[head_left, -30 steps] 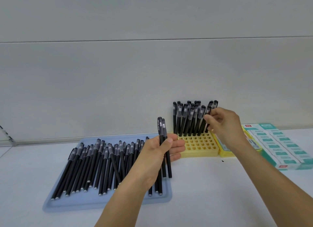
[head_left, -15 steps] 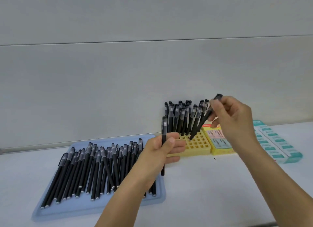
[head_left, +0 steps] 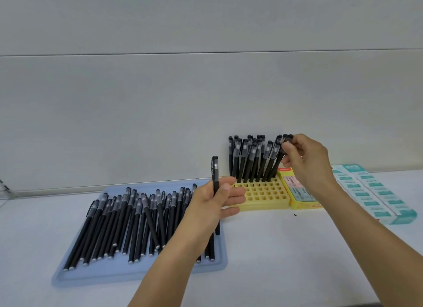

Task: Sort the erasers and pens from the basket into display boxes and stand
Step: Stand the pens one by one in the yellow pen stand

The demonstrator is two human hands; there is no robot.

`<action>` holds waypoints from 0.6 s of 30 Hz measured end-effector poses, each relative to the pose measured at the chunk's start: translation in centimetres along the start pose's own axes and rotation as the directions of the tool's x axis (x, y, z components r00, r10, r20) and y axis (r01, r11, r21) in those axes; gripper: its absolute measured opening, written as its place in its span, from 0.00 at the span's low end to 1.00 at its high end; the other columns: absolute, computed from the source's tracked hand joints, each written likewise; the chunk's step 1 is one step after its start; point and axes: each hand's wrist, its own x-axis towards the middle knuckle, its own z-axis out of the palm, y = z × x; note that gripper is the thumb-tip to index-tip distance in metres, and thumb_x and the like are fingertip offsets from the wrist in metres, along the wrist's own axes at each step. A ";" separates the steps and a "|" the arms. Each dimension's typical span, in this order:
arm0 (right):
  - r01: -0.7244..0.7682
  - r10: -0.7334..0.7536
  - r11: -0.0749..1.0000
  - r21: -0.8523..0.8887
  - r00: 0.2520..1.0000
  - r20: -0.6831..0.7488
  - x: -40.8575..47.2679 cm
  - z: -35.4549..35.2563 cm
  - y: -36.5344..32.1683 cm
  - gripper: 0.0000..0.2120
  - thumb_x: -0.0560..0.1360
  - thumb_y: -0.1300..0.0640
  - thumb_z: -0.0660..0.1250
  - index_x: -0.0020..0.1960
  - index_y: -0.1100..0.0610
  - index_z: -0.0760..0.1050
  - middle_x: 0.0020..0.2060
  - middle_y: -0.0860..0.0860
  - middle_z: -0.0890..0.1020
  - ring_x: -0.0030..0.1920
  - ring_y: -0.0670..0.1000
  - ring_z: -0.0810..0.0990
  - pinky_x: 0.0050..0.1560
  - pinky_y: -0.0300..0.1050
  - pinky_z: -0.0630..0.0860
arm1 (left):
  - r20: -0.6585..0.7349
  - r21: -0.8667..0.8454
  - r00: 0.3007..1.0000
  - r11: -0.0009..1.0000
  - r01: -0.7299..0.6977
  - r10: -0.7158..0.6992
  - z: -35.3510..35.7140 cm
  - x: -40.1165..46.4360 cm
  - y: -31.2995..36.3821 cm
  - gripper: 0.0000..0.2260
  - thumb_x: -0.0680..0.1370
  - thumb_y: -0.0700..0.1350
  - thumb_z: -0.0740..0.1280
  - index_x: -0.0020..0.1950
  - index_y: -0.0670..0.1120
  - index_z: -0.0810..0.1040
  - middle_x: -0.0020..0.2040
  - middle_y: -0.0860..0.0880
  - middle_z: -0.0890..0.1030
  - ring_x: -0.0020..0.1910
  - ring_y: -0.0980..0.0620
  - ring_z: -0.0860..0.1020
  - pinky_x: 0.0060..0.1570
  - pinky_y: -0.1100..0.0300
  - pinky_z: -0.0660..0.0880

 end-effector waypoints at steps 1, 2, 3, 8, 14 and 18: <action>-0.008 0.008 1.000 -0.016 1.000 -0.001 0.2 0.0 -0.1 0.07 0.80 0.55 0.63 0.45 0.57 0.74 0.33 0.52 0.81 0.35 0.50 0.82 0.44 0.54 0.81 | 0.003 -0.003 1.000 1.000 0.002 -0.002 0.0 0.0 0.0 0.12 0.84 0.44 0.57 0.64 0.45 0.75 0.53 0.48 0.85 0.53 0.52 0.83 0.54 0.56 0.80; -0.020 0.020 0.999 -0.035 1.000 -0.003 0.4 0.1 -0.1 0.08 0.80 0.55 0.62 0.45 0.57 0.74 0.33 0.52 0.81 0.34 0.50 0.82 0.44 0.54 0.80 | 0.004 -0.006 1.000 1.000 0.003 -0.002 0.1 0.0 0.0 0.12 0.84 0.44 0.57 0.64 0.45 0.75 0.53 0.48 0.85 0.53 0.52 0.83 0.54 0.56 0.80; -0.031 0.031 0.999 -0.043 1.000 -0.003 0.5 0.1 -0.1 0.08 0.80 0.55 0.62 0.44 0.57 0.74 0.34 0.53 0.81 0.34 0.50 0.82 0.44 0.54 0.80 | 0.004 -0.009 1.000 1.000 0.003 -0.003 0.1 0.0 0.0 0.12 0.84 0.44 0.57 0.64 0.44 0.75 0.52 0.48 0.85 0.52 0.52 0.83 0.54 0.55 0.80; -0.035 0.038 0.995 -0.092 0.999 0.025 1.1 -0.2 -0.4 0.08 0.80 0.56 0.62 0.43 0.57 0.74 0.34 0.52 0.81 0.34 0.49 0.82 0.45 0.54 0.81 | 0.010 -0.018 1.000 1.000 0.007 -0.007 0.4 0.2 -0.1 0.12 0.84 0.43 0.57 0.64 0.44 0.75 0.52 0.47 0.85 0.53 0.51 0.83 0.55 0.54 0.80; 0.023 0.002 0.989 -0.143 0.984 0.178 0.0 0.7 0.0 0.08 0.79 0.57 0.63 0.41 0.55 0.74 0.34 0.50 0.81 0.35 0.46 0.82 0.44 0.52 0.81 | 0.017 -0.005 1.000 1.000 0.011 -0.011 0.9 0.1 -0.1 0.11 0.84 0.43 0.58 0.63 0.45 0.76 0.52 0.47 0.85 0.52 0.51 0.83 0.55 0.54 0.80; -0.100 0.116 0.970 -0.220 0.991 0.060 0.4 0.0 0.1 0.08 0.78 0.51 0.66 0.50 0.55 0.77 0.40 0.50 0.81 0.40 0.49 0.80 0.46 0.51 0.78 | 0.020 0.009 1.000 1.000 0.011 -0.012 0.9 0.2 -0.1 0.12 0.84 0.43 0.57 0.63 0.44 0.75 0.52 0.47 0.85 0.53 0.51 0.83 0.56 0.52 0.79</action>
